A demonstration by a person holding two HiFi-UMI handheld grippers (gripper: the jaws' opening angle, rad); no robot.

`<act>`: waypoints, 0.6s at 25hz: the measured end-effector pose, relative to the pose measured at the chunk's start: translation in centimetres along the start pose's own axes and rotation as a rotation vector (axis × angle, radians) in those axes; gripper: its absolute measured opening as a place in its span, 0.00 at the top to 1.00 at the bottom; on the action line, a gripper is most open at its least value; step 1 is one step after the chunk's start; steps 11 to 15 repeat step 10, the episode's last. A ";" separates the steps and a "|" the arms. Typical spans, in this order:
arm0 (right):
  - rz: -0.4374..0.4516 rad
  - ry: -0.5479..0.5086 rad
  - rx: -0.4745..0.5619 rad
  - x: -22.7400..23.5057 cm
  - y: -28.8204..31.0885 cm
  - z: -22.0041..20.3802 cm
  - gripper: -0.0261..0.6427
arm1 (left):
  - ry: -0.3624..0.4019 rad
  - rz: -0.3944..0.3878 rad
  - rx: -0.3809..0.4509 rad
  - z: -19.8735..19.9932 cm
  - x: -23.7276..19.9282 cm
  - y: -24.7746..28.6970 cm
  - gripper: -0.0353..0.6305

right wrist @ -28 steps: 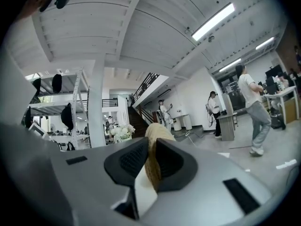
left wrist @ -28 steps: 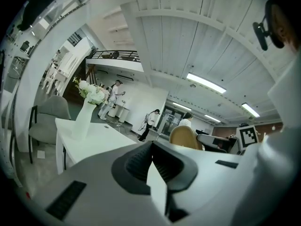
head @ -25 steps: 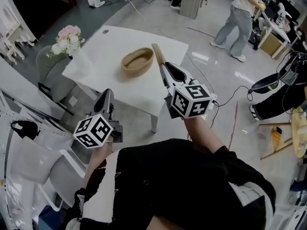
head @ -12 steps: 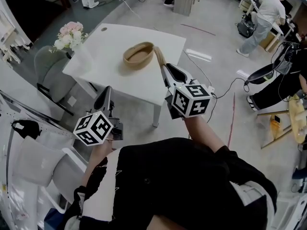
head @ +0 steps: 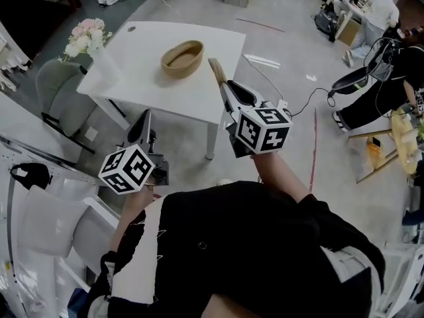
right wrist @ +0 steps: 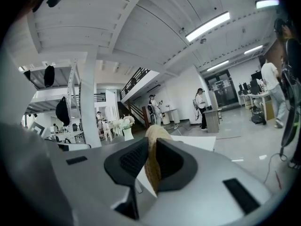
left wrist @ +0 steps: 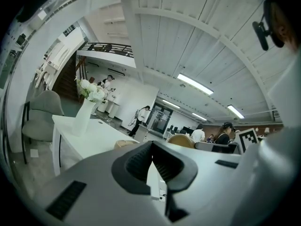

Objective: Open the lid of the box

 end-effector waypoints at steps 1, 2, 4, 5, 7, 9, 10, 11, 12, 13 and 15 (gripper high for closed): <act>-0.002 0.001 -0.003 -0.1 -0.1 -0.2 0.87 | -0.001 -0.002 -0.001 -0.2 0.0 -0.2 0.93; -0.005 0.001 -0.006 -0.1 -0.3 -0.4 0.87 | -0.002 -0.004 -0.002 -0.4 0.0 -0.3 0.93; -0.008 -0.002 -0.011 -0.2 -0.5 -0.6 0.87 | -0.004 -0.005 -0.004 -0.6 0.0 -0.5 0.93; -0.008 -0.004 -0.012 -0.3 -0.5 -0.6 0.87 | -0.005 -0.005 -0.004 -0.6 0.1 -0.6 0.93; -0.007 -0.009 -0.011 -0.4 -0.5 -0.4 0.87 | -0.005 -0.006 -0.003 -0.5 0.1 -0.6 0.93; -0.005 -0.012 -0.009 -0.7 -0.5 -0.3 0.87 | -0.004 -0.007 -0.001 -0.4 0.0 -0.7 0.93; -0.004 -0.014 -0.008 -0.8 -0.5 -0.2 0.87 | -0.003 -0.008 0.000 -0.3 0.0 -0.7 0.93; -0.004 -0.014 -0.008 -0.8 -0.5 -0.2 0.87 | -0.003 -0.008 0.000 -0.3 0.0 -0.7 0.93; -0.004 -0.014 -0.008 -0.8 -0.5 -0.2 0.87 | -0.003 -0.008 0.000 -0.3 0.0 -0.7 0.93; -0.004 -0.014 -0.008 -0.8 -0.5 -0.2 0.87 | -0.003 -0.008 0.000 -0.3 0.0 -0.7 0.93; -0.004 -0.014 -0.008 -0.8 -0.5 -0.2 0.87 | -0.003 -0.008 0.000 -0.3 0.0 -0.7 0.93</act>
Point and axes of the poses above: the fingertips, and each gripper's own axes: y forward along the fingers, x to its right, z out of its top, the point moved 4 cm from there along -y, backward along the fingers, and after that the axes turned 4 degrees about -z, right-handed, at the moved point
